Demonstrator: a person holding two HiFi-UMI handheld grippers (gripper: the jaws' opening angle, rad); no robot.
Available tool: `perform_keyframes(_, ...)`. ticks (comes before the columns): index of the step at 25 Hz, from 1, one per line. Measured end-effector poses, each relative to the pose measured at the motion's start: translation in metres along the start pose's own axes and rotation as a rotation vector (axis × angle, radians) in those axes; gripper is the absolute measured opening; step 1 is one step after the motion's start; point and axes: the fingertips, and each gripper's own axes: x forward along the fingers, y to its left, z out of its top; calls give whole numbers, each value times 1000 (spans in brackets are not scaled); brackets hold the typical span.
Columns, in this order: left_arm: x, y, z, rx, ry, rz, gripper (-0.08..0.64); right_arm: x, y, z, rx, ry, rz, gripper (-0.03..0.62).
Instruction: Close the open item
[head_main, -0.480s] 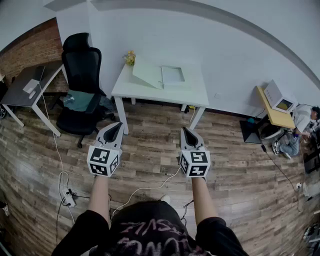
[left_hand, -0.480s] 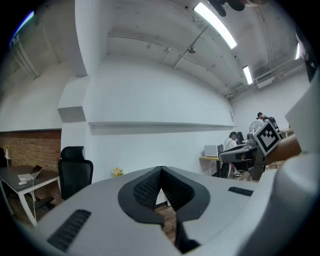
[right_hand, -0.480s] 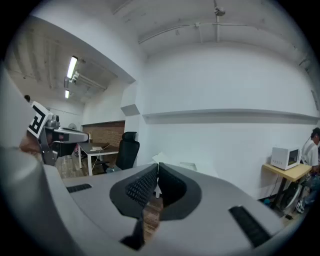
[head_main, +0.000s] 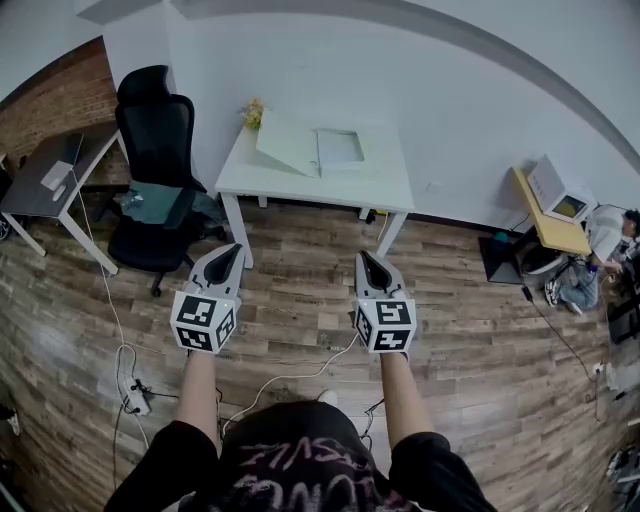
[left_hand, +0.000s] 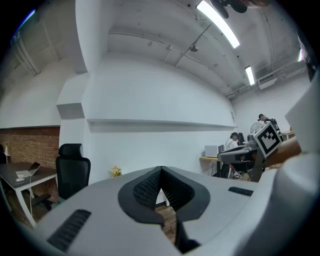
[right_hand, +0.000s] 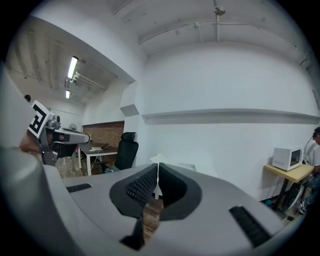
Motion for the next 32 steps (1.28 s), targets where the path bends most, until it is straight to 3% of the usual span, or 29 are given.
perform_keyframes(17,97,-24,10,-10,5,72,11,59,-97,-2,0,-8,56,28)
perform_keyframes(32,172,5,-13,-21,45,76,11,141,-120,-20,13,27,90,28)
